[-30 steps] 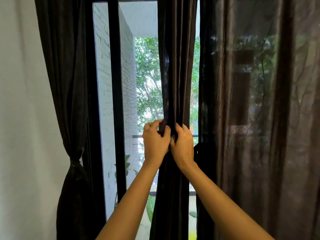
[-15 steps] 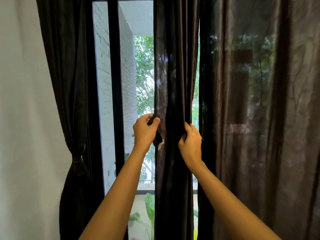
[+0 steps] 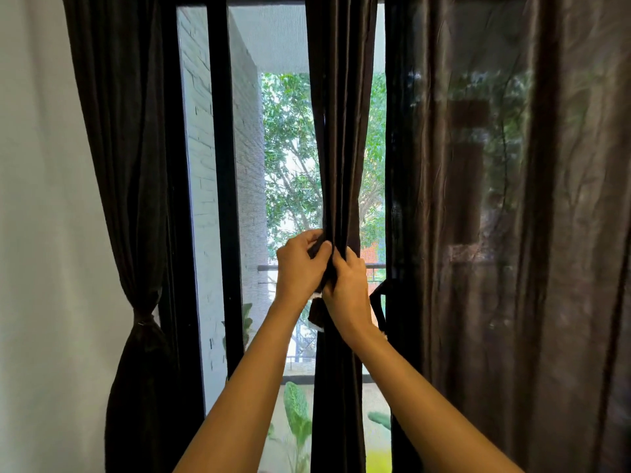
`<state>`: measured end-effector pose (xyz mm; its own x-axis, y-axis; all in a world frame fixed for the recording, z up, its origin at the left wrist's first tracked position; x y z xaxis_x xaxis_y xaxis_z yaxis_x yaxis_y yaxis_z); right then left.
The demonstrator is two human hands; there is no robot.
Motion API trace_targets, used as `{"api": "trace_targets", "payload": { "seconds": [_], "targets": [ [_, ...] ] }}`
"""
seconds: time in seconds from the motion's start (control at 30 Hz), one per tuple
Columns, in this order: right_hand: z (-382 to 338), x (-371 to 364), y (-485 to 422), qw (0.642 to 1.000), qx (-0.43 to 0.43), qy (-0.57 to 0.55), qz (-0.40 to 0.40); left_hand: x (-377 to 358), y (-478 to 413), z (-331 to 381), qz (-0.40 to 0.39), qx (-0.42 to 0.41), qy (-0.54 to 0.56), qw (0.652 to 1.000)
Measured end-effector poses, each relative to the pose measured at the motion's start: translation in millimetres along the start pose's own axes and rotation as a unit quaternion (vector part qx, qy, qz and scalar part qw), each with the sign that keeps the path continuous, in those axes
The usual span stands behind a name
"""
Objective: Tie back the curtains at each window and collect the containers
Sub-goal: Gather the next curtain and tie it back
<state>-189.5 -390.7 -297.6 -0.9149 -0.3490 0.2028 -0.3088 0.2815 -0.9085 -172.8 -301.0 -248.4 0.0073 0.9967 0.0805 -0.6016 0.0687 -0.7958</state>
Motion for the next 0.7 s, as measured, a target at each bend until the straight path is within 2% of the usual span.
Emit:
{"api": "trace_targets", "payload": {
  "seconds": [0.2, 0.33, 0.43, 0.53, 0.6, 0.7],
  "targets": [
    [-3.3, -2.2, 3.4, 0.999, 0.010, 0.021, -0.034, -2.8, 1.4, 3.4, 0.022, -0.018, -0.046, 0.999],
    [-5.6, 6.8, 4.1, 0.998, 0.035, -0.030, -0.038, 0.9, 1.7, 3.9, 0.057, -0.022, -0.071, 0.996],
    [-5.2, 16.5, 6.8, 0.994, 0.001, -0.102, 0.046, 4.7, 3.8, 2.0, 0.076, -0.009, -0.069, 0.995],
    [-3.6, 24.7, 3.4, 0.982, -0.027, -0.111, 0.152, 7.5, 3.0, 2.2, 0.093, -0.002, -0.081, 0.992],
    [-4.9, 30.4, 0.4, 0.978, -0.049, -0.117, 0.166, 8.5, 3.2, 4.0, 0.091, 0.001, -0.085, 0.992],
    [-9.4, 32.8, -2.3, 0.981, -0.065, -0.130, 0.132, 8.3, 3.9, 5.3, 0.083, -0.004, -0.080, 0.993]
  ]
}}
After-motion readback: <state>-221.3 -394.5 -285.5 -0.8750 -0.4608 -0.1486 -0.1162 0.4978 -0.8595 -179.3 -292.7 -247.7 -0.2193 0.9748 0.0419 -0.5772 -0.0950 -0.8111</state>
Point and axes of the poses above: each hand's wrist, its own y-axis away from the middle knuckle, its own x-axis out of the back of the hand, z = x × y, the point moved 1 cm from there along -y, towards the middle knuckle, and after that the axes turned 4 degrees about z, right-handed, at the moved point
